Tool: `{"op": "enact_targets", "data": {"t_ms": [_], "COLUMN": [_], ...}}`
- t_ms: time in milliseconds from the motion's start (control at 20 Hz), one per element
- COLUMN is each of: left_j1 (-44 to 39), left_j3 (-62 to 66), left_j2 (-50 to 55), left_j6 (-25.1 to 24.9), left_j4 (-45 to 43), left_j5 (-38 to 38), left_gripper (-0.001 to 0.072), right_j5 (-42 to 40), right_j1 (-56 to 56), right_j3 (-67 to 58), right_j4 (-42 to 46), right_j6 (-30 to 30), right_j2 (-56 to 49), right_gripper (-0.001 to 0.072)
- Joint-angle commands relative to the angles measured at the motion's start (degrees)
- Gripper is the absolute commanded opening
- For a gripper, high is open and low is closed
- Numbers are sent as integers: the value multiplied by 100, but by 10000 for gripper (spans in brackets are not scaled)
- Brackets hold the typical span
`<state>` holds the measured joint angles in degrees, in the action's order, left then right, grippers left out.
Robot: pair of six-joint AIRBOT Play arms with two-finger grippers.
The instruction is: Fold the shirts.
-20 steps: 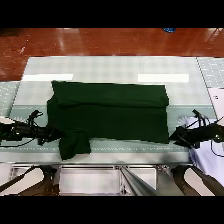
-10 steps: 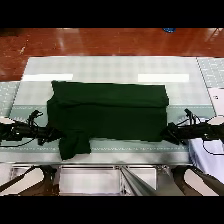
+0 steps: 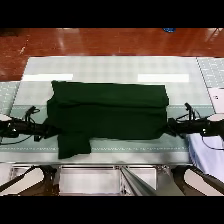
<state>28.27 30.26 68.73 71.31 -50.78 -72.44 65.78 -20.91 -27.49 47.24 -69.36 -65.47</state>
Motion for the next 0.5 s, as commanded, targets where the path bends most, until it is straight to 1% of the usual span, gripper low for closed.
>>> {"op": "enact_targets", "data": {"t_ms": [0, 100, 200, 300, 450], "left_j1": [-17, -181, -501, -820, -1137], "left_j3": [798, 1353, 1886, 2452, 3438], "left_j2": [-11, 22, 210, 619, 1429], "left_j6": [-15, -7, 190, 337, 684], "left_j4": [682, 949, 922, 922, 922], "left_j5": [-258, -96, 210, 455, 490], "left_gripper": [19, 19, 19, 19, 19], "right_j5": [273, 9, 20, 39, 13], "right_j1": [0, 2, 7, 7, 7], "right_j3": [-802, -1281, -1770, -2197, -2736], "right_j4": [55, 131, -52, -404, -656], "right_j6": [-11, -236, -295, -278, -278], "right_j2": [-15, -33, -293, -680, -1200], "right_gripper": [22, 22, 22, 22, 22]}}
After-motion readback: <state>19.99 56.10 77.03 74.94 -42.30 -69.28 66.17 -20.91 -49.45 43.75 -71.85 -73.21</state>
